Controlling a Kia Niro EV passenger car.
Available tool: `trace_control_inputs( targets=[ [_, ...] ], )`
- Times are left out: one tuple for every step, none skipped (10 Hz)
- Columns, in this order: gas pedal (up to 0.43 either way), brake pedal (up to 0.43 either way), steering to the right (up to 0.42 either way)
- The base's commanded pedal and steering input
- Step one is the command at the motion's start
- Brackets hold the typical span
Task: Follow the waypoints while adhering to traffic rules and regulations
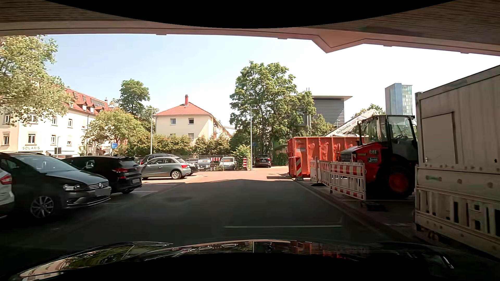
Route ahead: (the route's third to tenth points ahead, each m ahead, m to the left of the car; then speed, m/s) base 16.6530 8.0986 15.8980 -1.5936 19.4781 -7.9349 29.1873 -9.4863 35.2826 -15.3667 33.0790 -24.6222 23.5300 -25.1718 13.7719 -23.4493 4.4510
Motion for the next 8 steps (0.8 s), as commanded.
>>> trace_control_inputs(
  targets=[
    [0.039, 0.000, -0.002],
    [0.039, 0.000, -0.002],
    [0.039, 0.000, -0.003],
    [0.028, 0.000, -0.002],
    [0.008, 0.000, -0.003],
    [0.000, 0.000, -0.002],
    [0.000, 0.000, -0.002],
    [0.000, 0.000, -0.002]
  ],
)
